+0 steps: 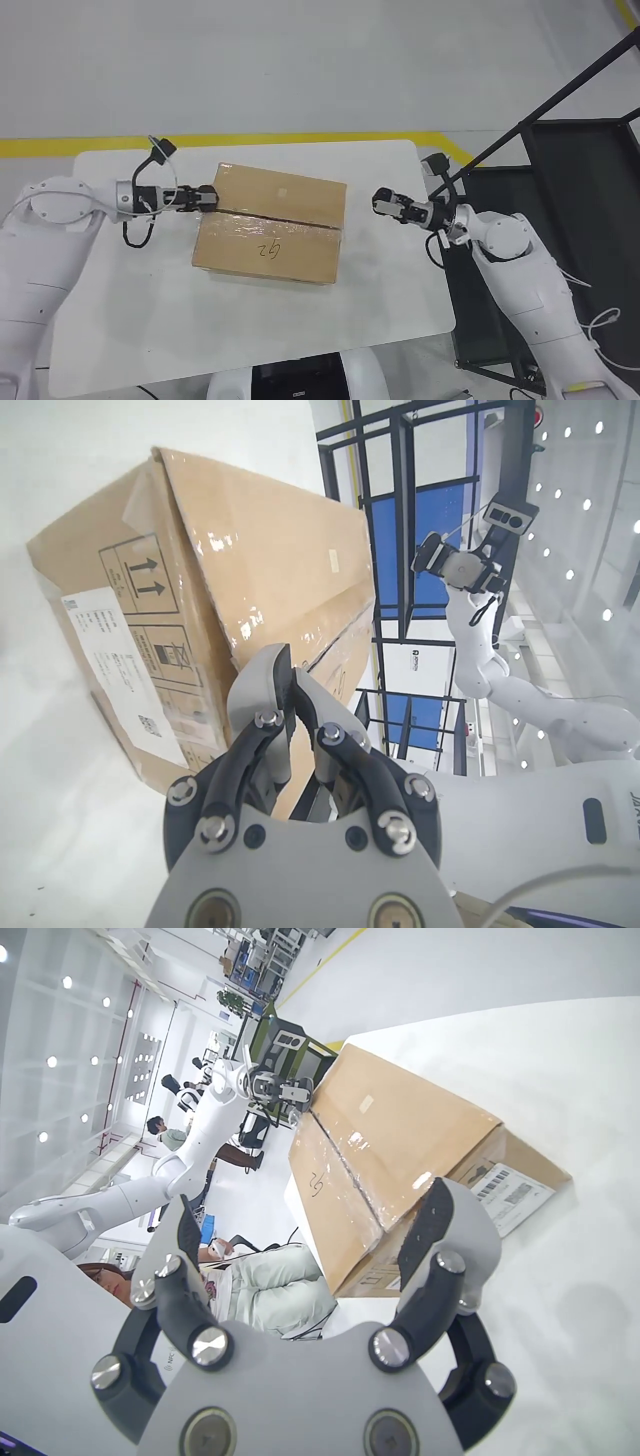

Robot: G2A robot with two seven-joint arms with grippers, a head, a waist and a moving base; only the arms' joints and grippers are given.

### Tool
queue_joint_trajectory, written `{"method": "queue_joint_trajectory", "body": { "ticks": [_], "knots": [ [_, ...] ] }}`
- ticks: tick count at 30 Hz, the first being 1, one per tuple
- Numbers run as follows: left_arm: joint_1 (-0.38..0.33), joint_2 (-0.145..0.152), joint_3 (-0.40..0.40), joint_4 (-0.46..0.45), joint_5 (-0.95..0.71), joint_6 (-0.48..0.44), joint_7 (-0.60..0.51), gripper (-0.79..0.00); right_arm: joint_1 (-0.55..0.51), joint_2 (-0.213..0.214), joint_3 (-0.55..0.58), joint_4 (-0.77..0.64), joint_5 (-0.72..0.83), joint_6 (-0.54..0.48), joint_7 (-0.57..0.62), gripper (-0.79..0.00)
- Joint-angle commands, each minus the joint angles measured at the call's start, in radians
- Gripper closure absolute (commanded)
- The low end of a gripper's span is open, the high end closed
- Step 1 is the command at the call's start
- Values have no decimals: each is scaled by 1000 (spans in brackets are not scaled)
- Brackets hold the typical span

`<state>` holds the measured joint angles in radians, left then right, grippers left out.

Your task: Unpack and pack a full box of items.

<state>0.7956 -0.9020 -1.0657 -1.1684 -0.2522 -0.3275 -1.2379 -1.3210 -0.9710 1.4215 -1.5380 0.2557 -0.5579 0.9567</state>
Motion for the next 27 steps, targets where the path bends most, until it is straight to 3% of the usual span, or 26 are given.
{"method": "queue_joint_trajectory", "body": {
  "ticks": [1,6,10,11,12,13,15,16,22,27],
  "knots": [
    [23,9,-42,-9,-23,-12,37,0,-4,2,19,5,-32,-13,-26,-785],
    [107,29,-127,-72,-51,-29,122,0,-42,0,57,-2,-108,-52,-187,-785],
    [160,34,-148,-120,-52,-9,158,0,-56,-1,69,-16,-116,-91,-237,-785],
    [166,34,-146,-127,-53,2,156,-215,-57,-1,69,-18,-116,-95,-241,-785],
    [169,34,-144,-132,-51,9,158,-671,-57,-2,66,-20,-114,-100,-239,-785],
    [171,33,-141,-133,-50,14,159,-785,-56,-2,65,-20,-114,-101,-237,-785],
    [171,32,-139,-133,-52,18,159,-785,-56,-2,65,-20,-114,-101,-237,-785],
    [172,32,-139,-134,-51,18,159,-92,-56,-2,65,-20,-114,-102,-237,-784],
    [171,32,-139,-133,-52,18,159,-477,-56,-2,65,-20,-114,-101,-237,-784],
    [171,32,-139,-133,-52,18,159,-688,-56,-2,65,-20,-114,-101,-237,-784]
  ]
}}
